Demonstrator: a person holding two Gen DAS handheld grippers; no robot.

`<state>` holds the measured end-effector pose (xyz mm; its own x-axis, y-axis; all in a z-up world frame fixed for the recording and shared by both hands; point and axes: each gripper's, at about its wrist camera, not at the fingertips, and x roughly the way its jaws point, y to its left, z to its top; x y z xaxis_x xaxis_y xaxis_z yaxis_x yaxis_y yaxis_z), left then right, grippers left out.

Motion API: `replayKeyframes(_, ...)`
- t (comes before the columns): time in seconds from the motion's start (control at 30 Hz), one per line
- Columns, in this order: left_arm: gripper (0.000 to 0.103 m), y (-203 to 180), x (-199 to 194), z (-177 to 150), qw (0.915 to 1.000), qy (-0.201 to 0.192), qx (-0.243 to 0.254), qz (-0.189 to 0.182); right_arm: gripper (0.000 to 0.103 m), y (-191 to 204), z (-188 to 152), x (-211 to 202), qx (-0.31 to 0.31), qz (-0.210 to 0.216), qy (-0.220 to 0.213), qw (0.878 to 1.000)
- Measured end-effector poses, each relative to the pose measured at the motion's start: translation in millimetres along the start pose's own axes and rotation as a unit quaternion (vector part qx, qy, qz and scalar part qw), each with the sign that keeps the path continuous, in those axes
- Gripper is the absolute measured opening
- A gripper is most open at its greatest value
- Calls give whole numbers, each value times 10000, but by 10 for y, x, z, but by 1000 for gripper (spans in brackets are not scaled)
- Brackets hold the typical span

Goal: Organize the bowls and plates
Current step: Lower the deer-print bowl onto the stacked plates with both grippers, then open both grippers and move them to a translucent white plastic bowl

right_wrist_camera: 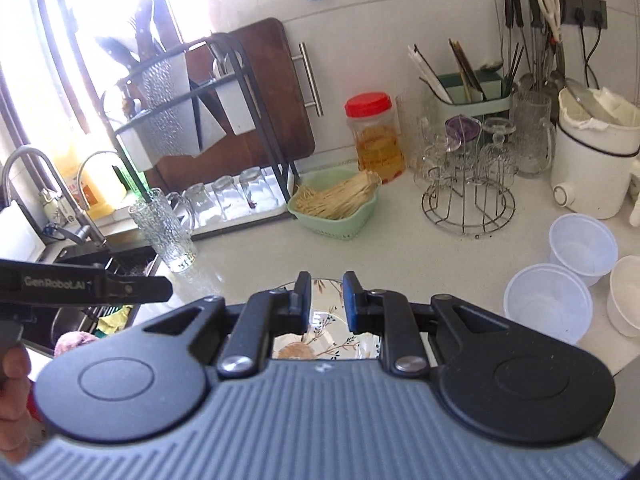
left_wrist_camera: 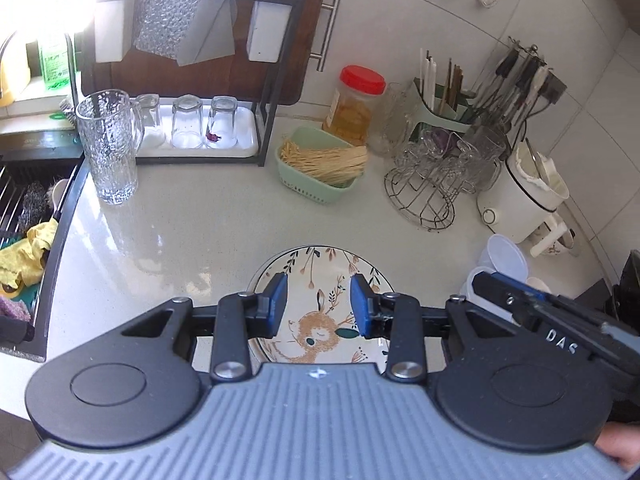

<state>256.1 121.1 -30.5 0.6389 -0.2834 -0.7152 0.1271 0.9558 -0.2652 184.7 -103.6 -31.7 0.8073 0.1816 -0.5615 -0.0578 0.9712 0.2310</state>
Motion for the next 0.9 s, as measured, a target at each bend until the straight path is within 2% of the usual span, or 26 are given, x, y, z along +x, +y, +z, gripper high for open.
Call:
replayKeyframes(0.33, 40, -44, -60, -72, 9998, 22, 87, -191, 20, 14, -81, -191, 196, -131, -30, 9997)
replayKeyframes(0.53, 40, -209, -22, -114, 9992, 13, 276, -293, 20, -70, -107, -243, 232, -201, -96, 9995)
replayKeyframes(0.77, 40, -536, 175, -155, 9980, 69, 389, -500, 20, -384, -84, -351, 237, -422, -197, 9986)
replayKeyframes(0.9, 40, -726, 311, -92, 9980, -97, 524, -350, 20, -675, -92, -378, 456, -615, -99, 9970)
